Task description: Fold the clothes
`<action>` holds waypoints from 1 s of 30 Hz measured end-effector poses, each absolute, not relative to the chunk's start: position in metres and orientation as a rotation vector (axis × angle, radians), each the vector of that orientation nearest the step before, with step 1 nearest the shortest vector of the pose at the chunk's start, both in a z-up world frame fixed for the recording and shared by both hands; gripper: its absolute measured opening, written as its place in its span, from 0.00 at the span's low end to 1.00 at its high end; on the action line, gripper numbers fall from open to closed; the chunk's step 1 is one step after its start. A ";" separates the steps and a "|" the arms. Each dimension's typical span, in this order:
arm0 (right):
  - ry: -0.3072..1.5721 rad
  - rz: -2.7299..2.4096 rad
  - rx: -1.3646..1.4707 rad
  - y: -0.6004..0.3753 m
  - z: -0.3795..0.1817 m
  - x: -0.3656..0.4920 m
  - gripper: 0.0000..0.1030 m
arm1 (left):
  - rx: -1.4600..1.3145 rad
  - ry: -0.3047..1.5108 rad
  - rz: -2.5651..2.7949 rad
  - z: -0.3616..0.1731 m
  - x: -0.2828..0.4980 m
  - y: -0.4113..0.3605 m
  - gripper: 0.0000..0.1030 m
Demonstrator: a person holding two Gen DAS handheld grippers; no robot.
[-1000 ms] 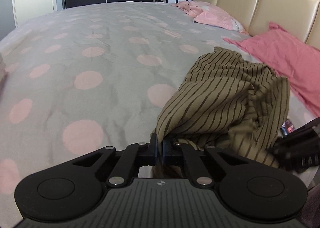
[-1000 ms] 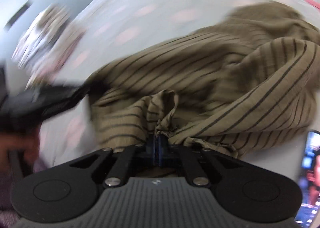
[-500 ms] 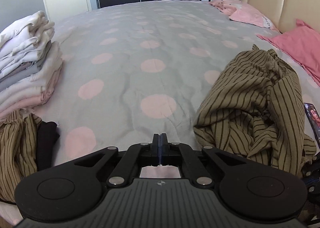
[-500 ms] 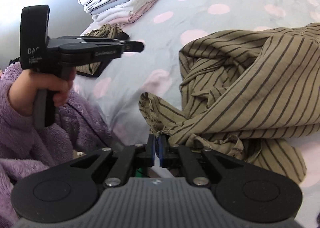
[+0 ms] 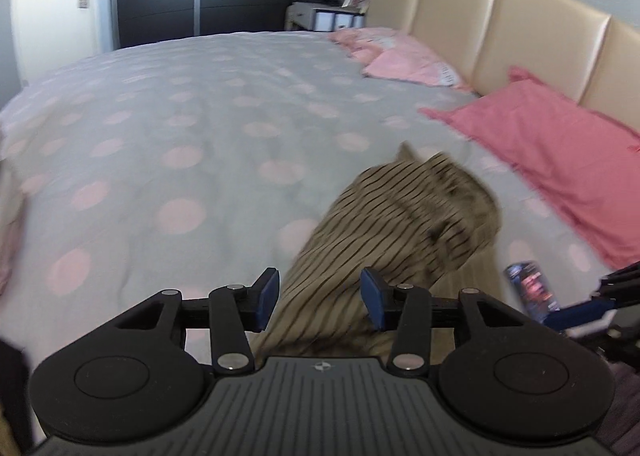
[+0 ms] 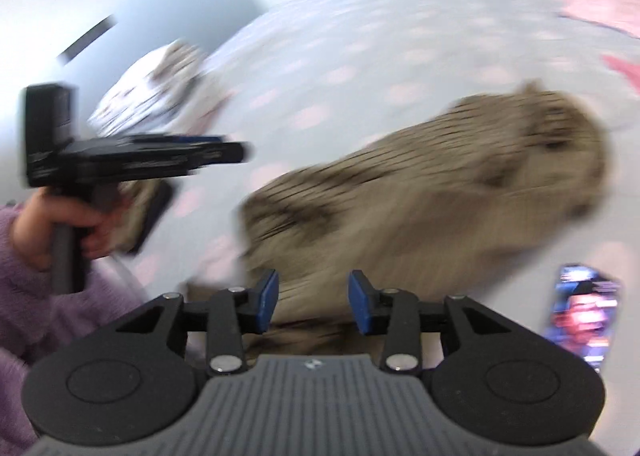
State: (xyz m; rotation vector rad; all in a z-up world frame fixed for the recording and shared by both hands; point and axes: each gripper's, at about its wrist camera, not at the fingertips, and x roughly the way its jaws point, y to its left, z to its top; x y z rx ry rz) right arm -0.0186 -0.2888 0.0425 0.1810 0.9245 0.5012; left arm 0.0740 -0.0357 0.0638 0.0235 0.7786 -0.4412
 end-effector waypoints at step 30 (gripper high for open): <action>1.147 0.030 0.683 -0.442 -0.057 0.153 0.21 | 0.175 1.155 -0.744 -0.032 0.233 -0.234 0.18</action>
